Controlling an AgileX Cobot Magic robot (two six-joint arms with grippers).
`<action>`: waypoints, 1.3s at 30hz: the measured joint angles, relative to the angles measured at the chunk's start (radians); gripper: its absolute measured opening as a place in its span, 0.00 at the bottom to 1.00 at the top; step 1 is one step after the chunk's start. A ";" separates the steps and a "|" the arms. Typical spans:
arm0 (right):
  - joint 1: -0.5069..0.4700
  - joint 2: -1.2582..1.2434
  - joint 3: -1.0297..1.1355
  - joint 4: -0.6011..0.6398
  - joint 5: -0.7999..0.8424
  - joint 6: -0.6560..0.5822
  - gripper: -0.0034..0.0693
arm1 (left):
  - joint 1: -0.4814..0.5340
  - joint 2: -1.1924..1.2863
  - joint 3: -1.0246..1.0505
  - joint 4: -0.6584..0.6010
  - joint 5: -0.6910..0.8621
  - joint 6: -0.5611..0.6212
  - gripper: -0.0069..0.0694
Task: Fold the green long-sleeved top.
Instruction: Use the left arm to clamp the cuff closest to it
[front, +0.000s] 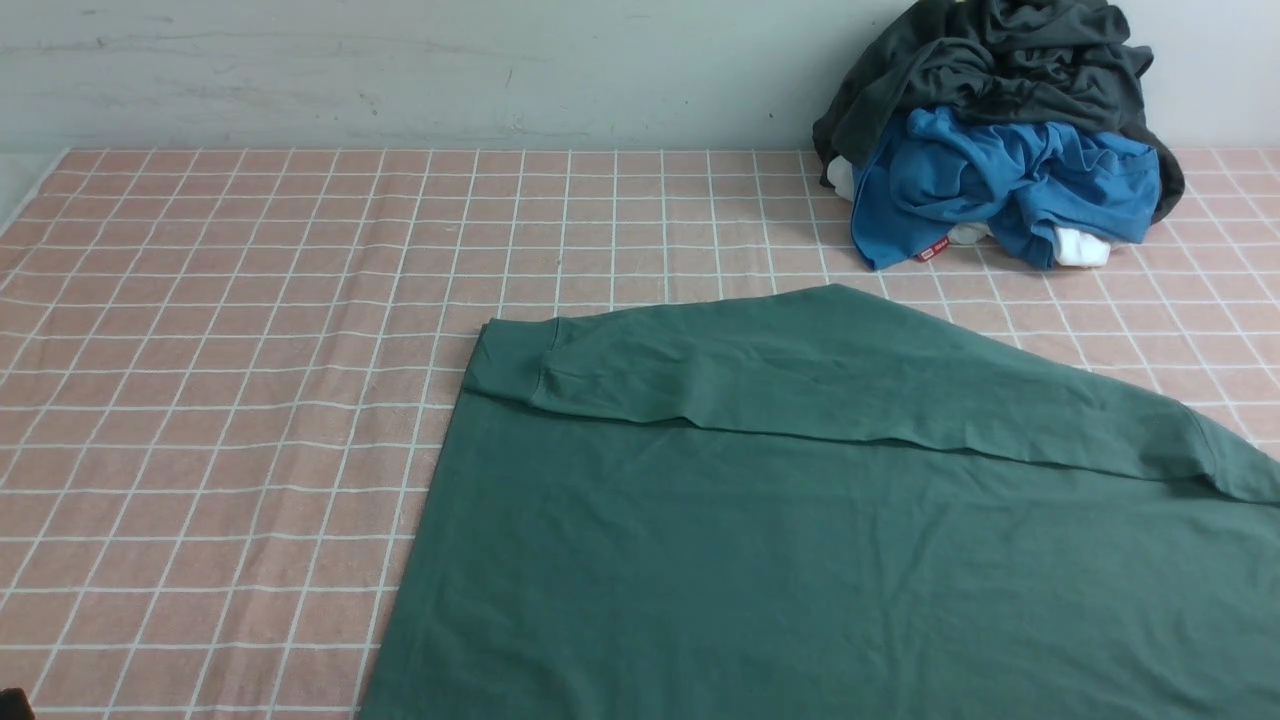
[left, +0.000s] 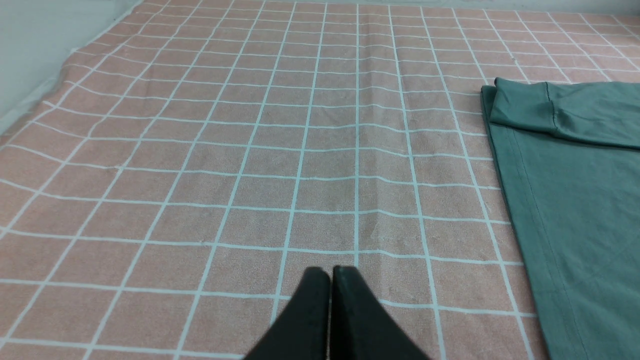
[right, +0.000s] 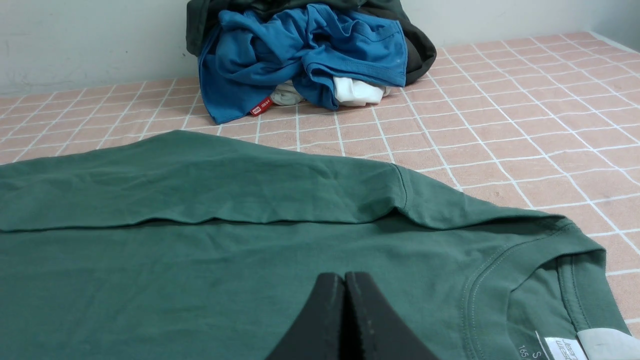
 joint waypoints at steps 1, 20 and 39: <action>0.000 0.000 0.000 0.000 0.000 0.000 0.03 | 0.000 0.000 0.000 0.000 0.000 0.000 0.09; 0.000 0.000 0.000 0.000 0.000 0.000 0.03 | 0.000 0.000 0.000 0.000 0.000 0.000 0.09; 0.000 0.000 0.000 0.035 0.000 0.044 0.03 | 0.000 0.000 0.000 0.006 -0.001 0.000 0.09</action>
